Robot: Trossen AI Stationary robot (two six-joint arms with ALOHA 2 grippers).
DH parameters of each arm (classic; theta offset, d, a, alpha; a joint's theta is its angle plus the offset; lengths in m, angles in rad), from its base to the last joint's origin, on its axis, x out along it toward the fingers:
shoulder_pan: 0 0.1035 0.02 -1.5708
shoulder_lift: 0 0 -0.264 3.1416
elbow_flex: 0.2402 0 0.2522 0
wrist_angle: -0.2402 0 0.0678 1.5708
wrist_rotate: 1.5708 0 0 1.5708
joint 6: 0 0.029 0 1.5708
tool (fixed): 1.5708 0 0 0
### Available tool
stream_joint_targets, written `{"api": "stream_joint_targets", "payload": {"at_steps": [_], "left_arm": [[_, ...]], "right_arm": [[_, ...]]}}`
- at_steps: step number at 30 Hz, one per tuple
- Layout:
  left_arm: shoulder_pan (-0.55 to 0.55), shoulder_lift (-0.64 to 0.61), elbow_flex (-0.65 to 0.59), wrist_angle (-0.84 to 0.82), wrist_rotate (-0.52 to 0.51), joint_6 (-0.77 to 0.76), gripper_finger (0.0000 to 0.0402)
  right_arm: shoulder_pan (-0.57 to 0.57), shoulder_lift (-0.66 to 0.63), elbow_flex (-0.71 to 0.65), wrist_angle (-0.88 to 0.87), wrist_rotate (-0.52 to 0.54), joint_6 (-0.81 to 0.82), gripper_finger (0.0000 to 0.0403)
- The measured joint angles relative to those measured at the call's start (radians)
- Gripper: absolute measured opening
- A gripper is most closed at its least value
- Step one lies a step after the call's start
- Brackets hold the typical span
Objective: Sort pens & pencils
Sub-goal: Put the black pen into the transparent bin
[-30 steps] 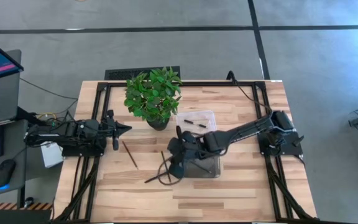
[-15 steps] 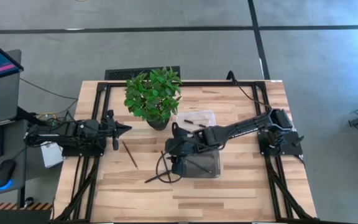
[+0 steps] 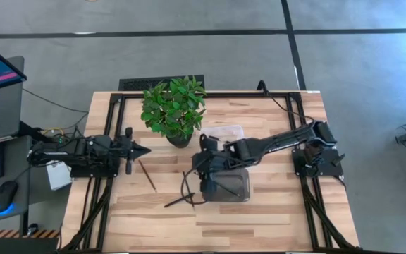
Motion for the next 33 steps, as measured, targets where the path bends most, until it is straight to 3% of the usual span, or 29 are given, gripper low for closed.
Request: {"api": "stream_joint_targets", "payload": {"at_steps": [3, 6, 11, 19, 25, 29, 33], "left_arm": [[0.0, 0.001, 0.0, 0.031, 0.058, 0.049, 0.0], [0.0, 0.001, 0.001, 0.08, 0.182, 0.102, 0.0], [0.0, 0.006, 0.004, 0.144, 0.308, 0.108, 0.0], [0.0, 0.033, 0.005, 0.171, 0.315, 0.122, 0.0], [0.0, 0.035, 0.005, 0.195, 0.346, 0.123, 0.0], [0.0, 0.035, 0.005, 0.202, 0.352, 0.123, 0.0], [0.0, 0.036, 0.005, 0.213, 0.304, 0.136, 0.0]], "right_arm": [[0.001, -0.033, -0.003, -0.095, 0.074, 0.001, 0.0176], [0.008, -0.071, -0.007, -0.162, 0.149, 0.031, 0.0178], [0.025, -0.203, -0.115, -0.153, 0.274, 0.07, 0.0176], [0.039, -0.53, -0.449, 0.008, 0.398, 0.159, 0.0176], [0.075, -0.805, -0.763, 0.108, 0.566, 0.347, 0.0171], [0.109, -0.92, -0.948, 0.311, 0.57, 0.36, 0.0171], [0.133, -0.97, -1.051, 0.429, 0.57, 0.355, 0.017]]}}
